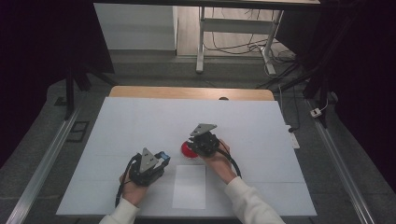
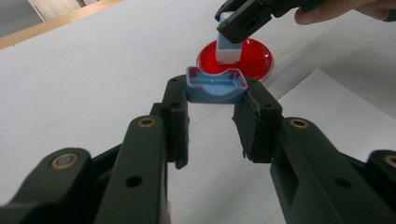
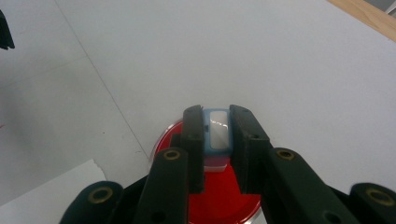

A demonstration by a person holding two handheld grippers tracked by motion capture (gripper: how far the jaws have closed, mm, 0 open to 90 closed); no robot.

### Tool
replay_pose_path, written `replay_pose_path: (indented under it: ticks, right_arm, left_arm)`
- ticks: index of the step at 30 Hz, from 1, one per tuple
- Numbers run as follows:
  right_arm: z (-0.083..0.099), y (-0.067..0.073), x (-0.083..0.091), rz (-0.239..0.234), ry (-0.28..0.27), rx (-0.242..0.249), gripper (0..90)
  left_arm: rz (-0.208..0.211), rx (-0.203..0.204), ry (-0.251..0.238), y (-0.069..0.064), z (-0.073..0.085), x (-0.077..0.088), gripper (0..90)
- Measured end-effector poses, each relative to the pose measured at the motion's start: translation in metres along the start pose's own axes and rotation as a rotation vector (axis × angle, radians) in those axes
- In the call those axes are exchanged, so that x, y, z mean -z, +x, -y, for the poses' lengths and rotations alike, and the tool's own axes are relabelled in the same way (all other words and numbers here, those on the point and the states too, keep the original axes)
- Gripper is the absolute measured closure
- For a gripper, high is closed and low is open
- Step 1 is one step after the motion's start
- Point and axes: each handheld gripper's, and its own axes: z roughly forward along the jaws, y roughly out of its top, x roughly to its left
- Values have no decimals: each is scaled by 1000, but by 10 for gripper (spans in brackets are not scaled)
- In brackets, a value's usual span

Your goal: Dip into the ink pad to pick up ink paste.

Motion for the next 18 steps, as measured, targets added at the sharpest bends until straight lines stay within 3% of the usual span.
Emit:
replay_pose_path:
  ticks: [16, 18]
  right_arm:
    - [-2, 2, -1, 10, 1, 27, 757]
    - [-2, 0, 1, -8, -6, 20, 754]
  left_arm:
    - [-8, 6, -12, 2, 0, 4, 659]
    - [-12, 6, -15, 3, 0, 5, 659]
